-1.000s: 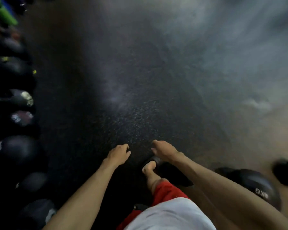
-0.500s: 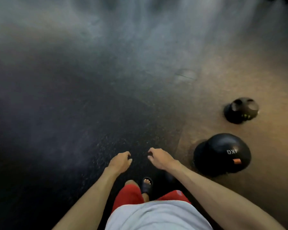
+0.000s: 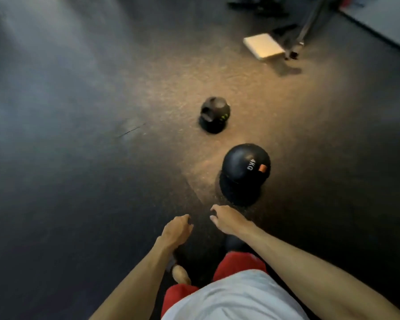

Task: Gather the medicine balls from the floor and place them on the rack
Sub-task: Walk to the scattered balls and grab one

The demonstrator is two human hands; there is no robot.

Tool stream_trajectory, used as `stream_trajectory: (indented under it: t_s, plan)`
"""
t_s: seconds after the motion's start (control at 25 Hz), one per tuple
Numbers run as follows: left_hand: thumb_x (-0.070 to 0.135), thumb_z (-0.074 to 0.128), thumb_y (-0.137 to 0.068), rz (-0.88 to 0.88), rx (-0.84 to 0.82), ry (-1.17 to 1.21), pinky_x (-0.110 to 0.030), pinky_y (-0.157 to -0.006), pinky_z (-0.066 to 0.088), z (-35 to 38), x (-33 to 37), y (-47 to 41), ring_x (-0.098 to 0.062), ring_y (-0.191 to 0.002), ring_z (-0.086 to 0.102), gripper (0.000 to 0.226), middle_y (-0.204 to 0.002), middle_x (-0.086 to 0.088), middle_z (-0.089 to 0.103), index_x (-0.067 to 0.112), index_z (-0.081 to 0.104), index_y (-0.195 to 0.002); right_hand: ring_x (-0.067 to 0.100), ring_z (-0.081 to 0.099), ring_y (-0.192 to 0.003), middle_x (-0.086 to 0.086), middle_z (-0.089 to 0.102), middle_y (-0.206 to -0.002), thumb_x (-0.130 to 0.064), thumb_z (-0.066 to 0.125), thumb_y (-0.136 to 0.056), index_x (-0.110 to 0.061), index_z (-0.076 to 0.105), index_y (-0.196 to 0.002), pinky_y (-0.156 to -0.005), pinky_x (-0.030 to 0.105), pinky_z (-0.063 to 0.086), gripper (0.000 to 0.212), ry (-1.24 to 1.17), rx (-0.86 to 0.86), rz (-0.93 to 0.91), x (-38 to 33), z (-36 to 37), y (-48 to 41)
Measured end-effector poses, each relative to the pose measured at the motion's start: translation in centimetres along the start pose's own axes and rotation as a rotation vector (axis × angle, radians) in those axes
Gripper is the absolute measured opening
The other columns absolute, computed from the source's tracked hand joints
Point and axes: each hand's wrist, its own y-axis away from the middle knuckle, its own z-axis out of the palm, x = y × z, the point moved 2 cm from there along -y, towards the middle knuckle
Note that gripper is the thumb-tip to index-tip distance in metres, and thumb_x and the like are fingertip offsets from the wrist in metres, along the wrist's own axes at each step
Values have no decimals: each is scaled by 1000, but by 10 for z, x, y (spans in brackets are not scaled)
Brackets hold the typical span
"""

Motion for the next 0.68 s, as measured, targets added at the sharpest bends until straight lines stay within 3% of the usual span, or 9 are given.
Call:
stream_trajectory:
  t_s: [0.28,0.48,0.56,0.68]
  plan:
    - [29,45,-104,353,-186,-367,-44,-93,53,-62,80,-106,-32,-107,66,32,-120,-14,67,8,59,-124,29,57,-124,10,60,-135,-34,50,-102,-16,53,-137,-101,43,48,39,-403,178,390,52,-26,-5]
    - [28,42,-104,502,-293,-508,-40,-83,58,-65,165,-170,-25,-90,69,28,-110,-12,70,14,62,-116,30,58,-123,11,60,-134,-36,50,-101,-18,55,-135,-100,44,49,38,-662,252,582,111,-28,-22]
    - [26,43,-105,557,-326,-586,-33,-75,58,-65,193,-187,-21,-86,67,28,-109,-11,68,12,59,-122,30,58,-123,10,61,-133,-36,50,-102,-18,56,-134,-99,44,49,38,-743,262,628,125,-33,-29]
    - [25,46,-104,626,-381,-678,-12,-53,44,-61,239,-212,-3,-66,54,28,-97,1,59,17,56,-129,30,57,-122,11,61,-132,-36,50,-102,-16,57,-132,-98,43,49,36,-859,298,703,150,-37,-36]
